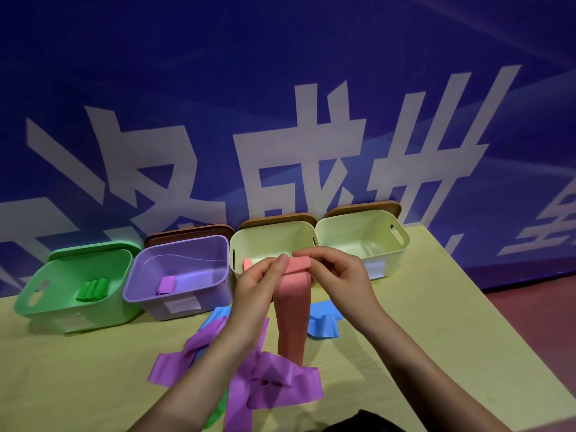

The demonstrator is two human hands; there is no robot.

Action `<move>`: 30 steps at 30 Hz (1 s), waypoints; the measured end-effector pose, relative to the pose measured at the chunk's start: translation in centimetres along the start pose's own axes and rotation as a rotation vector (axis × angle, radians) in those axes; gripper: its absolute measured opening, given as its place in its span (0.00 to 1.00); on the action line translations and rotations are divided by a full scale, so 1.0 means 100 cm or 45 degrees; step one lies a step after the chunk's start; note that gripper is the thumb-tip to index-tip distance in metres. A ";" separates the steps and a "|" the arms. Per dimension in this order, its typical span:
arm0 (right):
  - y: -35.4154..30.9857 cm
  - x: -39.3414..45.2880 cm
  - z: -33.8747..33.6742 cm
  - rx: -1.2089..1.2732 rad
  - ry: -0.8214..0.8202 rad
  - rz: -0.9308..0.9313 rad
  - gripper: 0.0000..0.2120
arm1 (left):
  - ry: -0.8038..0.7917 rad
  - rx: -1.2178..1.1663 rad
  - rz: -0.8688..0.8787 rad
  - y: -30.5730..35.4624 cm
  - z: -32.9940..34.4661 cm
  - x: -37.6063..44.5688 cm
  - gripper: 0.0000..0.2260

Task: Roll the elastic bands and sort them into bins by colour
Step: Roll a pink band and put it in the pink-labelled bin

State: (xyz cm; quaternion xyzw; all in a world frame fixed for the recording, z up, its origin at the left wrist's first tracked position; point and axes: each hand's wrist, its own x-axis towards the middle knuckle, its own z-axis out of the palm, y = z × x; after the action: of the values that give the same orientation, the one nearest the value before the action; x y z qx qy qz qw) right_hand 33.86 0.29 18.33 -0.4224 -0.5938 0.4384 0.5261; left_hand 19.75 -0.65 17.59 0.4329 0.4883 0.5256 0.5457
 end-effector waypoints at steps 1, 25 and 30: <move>-0.001 0.000 0.000 0.002 0.003 -0.001 0.16 | 0.007 -0.002 0.004 0.001 0.001 0.000 0.16; -0.005 -0.001 -0.002 0.134 -0.075 0.040 0.11 | -0.035 0.055 0.154 -0.001 -0.003 0.002 0.07; -0.006 0.001 0.001 0.128 -0.032 0.025 0.05 | -0.029 0.069 0.217 0.003 0.000 -0.002 0.08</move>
State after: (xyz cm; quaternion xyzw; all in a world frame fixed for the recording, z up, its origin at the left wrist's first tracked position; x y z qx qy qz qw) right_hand 33.73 0.20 18.95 -0.3955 -0.5735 0.4782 0.5348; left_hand 19.69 -0.78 17.94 0.4934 0.4574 0.5517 0.4929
